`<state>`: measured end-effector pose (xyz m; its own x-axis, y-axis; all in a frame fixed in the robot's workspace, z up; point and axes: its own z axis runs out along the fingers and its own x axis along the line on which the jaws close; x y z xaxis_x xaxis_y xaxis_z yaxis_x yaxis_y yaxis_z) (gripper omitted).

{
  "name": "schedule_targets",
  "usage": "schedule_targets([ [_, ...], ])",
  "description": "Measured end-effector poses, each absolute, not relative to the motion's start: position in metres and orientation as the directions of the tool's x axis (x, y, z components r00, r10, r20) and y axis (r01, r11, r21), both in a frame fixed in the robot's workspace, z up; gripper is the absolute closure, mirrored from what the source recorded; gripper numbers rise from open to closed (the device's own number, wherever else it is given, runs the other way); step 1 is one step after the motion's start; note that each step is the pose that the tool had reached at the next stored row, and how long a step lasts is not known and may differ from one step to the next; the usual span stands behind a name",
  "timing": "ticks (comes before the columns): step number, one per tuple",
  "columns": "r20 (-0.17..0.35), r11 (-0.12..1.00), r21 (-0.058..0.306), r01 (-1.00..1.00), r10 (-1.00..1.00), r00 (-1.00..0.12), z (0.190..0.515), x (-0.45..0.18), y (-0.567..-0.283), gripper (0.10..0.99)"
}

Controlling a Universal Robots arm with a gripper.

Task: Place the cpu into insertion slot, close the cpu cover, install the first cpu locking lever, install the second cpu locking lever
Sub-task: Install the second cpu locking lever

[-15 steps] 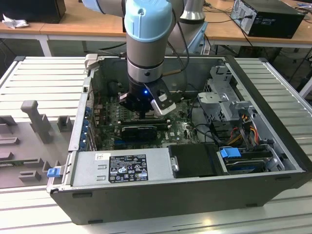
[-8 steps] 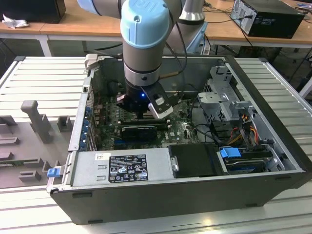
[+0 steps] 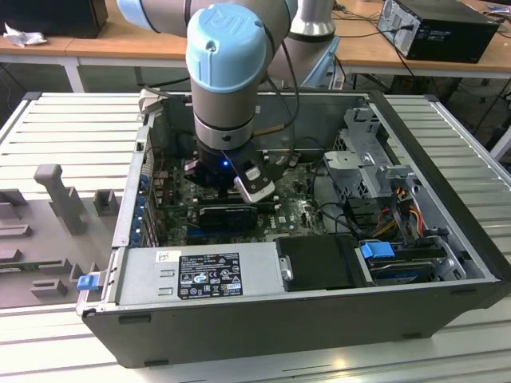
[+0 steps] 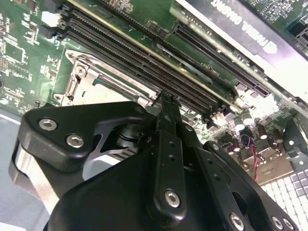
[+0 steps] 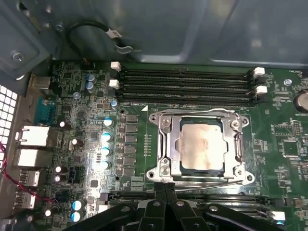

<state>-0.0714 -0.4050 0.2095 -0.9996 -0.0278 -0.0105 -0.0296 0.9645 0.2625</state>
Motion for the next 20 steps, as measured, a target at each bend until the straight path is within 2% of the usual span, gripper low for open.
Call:
schedule_targets([
  [20, -0.012, 0.952, 0.305, -0.030, -0.027, -1.000, 0.196, -0.076, -0.399, 0.980],
])
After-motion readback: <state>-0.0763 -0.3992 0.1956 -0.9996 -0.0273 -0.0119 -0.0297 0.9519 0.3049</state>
